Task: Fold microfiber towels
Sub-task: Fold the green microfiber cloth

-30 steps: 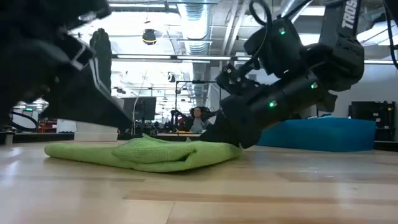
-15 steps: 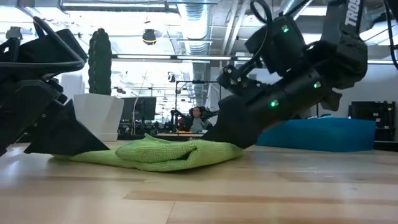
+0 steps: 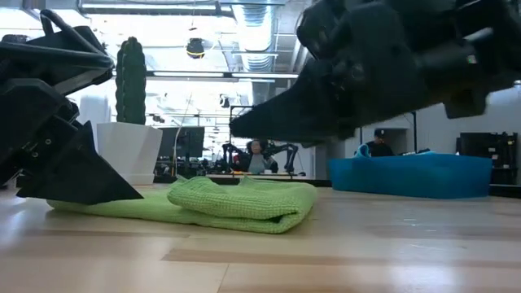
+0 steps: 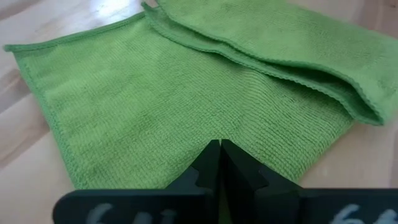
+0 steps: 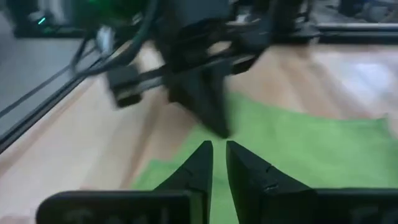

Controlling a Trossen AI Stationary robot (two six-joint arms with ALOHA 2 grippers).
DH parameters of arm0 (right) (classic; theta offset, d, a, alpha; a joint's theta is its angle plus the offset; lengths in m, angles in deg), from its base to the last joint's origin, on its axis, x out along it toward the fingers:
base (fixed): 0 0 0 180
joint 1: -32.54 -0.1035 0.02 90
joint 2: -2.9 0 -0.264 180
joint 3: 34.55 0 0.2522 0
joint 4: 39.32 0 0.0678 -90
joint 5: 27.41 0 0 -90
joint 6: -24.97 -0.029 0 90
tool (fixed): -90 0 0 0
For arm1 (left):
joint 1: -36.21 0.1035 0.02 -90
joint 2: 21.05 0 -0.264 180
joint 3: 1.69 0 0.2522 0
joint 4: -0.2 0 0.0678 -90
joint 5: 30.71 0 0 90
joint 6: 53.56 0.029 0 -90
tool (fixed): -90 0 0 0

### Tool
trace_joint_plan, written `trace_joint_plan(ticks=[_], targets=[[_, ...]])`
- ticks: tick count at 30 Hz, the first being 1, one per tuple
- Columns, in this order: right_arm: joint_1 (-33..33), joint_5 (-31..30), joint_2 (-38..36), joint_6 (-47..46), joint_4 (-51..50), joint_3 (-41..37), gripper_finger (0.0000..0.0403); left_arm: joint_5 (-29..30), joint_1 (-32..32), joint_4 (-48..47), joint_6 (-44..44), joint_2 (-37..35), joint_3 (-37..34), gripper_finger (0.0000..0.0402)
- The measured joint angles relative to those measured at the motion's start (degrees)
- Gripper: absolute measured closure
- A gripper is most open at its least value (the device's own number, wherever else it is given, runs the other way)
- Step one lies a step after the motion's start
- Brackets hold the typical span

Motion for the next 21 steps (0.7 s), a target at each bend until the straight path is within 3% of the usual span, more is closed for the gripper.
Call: trace_joint_plan(ticks=[6, 11, 21], targets=[[-3.1, 0.6, 6.4, 0.3, 0.1, 6.2, 0.0333, -0.6, 0.0, 2.6, 0.0, 0.0, 0.0, 0.0395], [-2.0, -1.2, 11.0, -0.8, -3.2, 10.1, 0.0333, -1.2, -0.1, 3.7, 0.9, 0.0, 0.0, 0.0395], [1.6, -0.7, 11.4, -2.3, -4.3, 10.6, 0.0333, -2.4, -1.0, 4.7, 1.3, 0.0, 0.1, 0.0395]])
